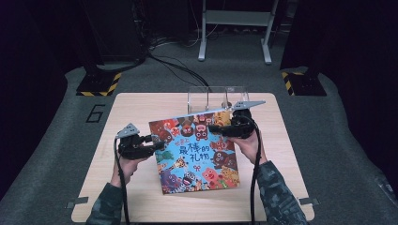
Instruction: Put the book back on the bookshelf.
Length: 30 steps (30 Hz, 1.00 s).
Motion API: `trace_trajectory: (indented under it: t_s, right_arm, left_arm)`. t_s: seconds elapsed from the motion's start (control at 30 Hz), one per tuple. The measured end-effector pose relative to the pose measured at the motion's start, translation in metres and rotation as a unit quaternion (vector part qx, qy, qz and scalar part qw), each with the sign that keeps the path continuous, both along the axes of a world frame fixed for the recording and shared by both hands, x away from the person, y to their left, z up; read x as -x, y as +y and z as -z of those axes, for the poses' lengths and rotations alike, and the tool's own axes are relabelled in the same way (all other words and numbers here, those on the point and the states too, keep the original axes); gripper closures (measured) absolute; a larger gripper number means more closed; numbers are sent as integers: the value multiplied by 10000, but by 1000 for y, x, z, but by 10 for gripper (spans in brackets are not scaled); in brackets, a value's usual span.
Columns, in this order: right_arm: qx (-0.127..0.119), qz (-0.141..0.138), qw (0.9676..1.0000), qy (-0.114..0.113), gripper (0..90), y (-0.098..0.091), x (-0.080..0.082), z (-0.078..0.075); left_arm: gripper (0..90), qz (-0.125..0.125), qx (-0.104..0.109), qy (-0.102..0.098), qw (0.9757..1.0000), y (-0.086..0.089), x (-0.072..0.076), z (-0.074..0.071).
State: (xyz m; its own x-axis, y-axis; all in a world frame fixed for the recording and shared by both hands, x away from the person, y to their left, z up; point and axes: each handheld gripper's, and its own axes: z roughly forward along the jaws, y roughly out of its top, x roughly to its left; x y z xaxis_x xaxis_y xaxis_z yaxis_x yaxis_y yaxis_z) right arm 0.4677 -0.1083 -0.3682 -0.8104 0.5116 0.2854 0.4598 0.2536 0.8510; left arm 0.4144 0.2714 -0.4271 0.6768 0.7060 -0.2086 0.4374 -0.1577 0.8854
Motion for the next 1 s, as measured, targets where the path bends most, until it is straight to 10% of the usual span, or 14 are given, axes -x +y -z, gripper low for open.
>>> trace_trajectory:
  t_s: [1.0]
  right_arm:
    - [204,208,9995,-82,508,-3,1,0]
  left_arm:
    - [549,33,-393,-566,9976,0,7,-24]
